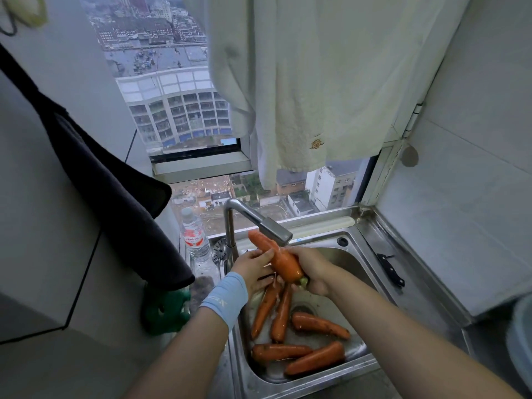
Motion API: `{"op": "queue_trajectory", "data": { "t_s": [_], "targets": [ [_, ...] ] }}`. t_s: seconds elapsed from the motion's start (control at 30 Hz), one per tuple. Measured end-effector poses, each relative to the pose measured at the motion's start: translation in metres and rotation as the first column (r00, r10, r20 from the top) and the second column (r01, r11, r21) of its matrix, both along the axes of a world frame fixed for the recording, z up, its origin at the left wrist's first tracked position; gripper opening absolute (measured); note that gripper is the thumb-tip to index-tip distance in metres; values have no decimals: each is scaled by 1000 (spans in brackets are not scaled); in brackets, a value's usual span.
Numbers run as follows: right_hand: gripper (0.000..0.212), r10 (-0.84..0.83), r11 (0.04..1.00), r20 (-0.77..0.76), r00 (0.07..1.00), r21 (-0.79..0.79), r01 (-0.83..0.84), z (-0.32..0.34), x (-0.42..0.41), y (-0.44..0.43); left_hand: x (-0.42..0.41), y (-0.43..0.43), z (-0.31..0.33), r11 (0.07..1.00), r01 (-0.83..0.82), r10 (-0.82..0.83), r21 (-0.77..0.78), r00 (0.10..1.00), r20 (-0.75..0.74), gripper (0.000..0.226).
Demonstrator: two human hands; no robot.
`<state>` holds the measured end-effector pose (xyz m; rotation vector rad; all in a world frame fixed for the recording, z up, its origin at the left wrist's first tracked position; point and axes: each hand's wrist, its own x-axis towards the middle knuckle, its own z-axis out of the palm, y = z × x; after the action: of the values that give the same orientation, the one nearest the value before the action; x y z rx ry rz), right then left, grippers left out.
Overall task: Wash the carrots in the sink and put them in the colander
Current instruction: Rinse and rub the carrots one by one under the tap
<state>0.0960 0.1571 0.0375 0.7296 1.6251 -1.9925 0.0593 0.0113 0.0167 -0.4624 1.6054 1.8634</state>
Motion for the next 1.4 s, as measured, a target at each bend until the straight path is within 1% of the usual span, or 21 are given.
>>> {"op": "queue_trajectory", "data": {
  "t_s": [0.07, 0.13, 0.2, 0.3, 0.4, 0.43, 0.47, 0.53, 0.6, 0.67, 0.73, 0.8, 0.87, 0.93, 0.97, 1.03, 1.1, 1.2, 1.27, 1.33, 1.4],
  "targets": [
    [30, 39, 999, 18, 999, 18, -39, 0, -2, 3, 1, -1, 2, 1000, -28, 28, 11, 1000, -9, 29],
    [28, 67, 998, 18, 998, 4, -67, -1, -2, 7, 2, 1, 5, 998, -37, 36, -42, 999, -33, 22],
    [25, 114, 993, -16, 993, -11, -114, -4, -1, 11, 0, 1, 3, 975, -42, 16, -219, 993, -118, 25],
    [27, 158, 987, -14, 987, -30, -158, -8, -1, 14, -2, -3, 3, 866, -55, -100, -496, 955, -280, 21],
    [29, 168, 985, 45, 985, -57, -165, -5, -4, 17, -4, -7, 1, 741, -128, -263, -660, 848, -460, 24],
    [30, 173, 984, 75, 982, -53, -169, -3, -5, 19, -4, -7, 2, 741, -133, -315, -658, 796, -516, 21],
    [31, 174, 984, 104, 979, -57, -169, -2, -6, 20, -4, -8, 3, 782, -48, -373, -622, 764, -527, 21],
    [27, 161, 984, 147, 976, -104, -147, 1, -6, 21, -5, -7, 2, 850, 244, -473, -467, 743, -472, 21],
    [22, 138, 980, 156, 978, -164, -112, 4, -6, 21, -5, -10, -1, 829, 402, -547, -390, 727, -415, 25],
    [21, 127, 973, 168, 978, -210, -91, 4, -6, 21, -9, -16, -7, 778, 440, -613, -450, 688, -389, 38],
    [30, 107, 956, 177, 978, -289, -52, 1, -4, 20, -7, -21, -5, 721, 465, -672, -513, 648, -357, 49],
    [39, 38, 923, 165, 986, -384, 28, -2, -3, 19, -4, -24, -3, 724, 441, -656, -530, 679, -331, 45],
    [33, -62, 903, 104, 993, -417, 100, -5, -4, 13, -2, -26, -6, 752, 388, -606, -534, 726, -326, 40],
    [19, -112, 937, 6, 994, -332, 108, -10, -6, 4, 1, -27, -9, 778, 359, -561, -515, 766, -314, 37],
    [15, -104, 971, -47, 994, -221, 91, -15, -7, -2, 1, -27, -10, 796, 364, -543, -483, 782, -306, 36],
    [23, -46, 994, -134, 990, 91, 58, -21, -11, -13, 4, -26, -11, 848, 366, -488, -383, 822, -293, 36],
    [37, -17, 955, -178, 984, 289, 69, -25, -13, -22, 6, -26, -13, 896, 340, -419, -285, 859, -294, 40],
    [33, -134, 899, -230, 964, 381, 216, -28, -16, -33, 10, -22, -17, 936, 312, -349, -165, 890, -293, 48],
    [33, -186, 862, -274, 944, 414, 291, -30, -19, -39, 11, -15, -17, 951, 266, -302, -156, 904, -302, 54],
    [41, -200, 849, -286, 937, 427, 311, -28, -20, -42, 12, -9, -15, 962, 221, -261, -161, 918, -298, 58],
    [40, -163, 887, -288, 944, 376, 268, -25, -17, -40, 10, -8, -14, 961, 215, -258, -172, 920, -294, 59]
  ]
}}
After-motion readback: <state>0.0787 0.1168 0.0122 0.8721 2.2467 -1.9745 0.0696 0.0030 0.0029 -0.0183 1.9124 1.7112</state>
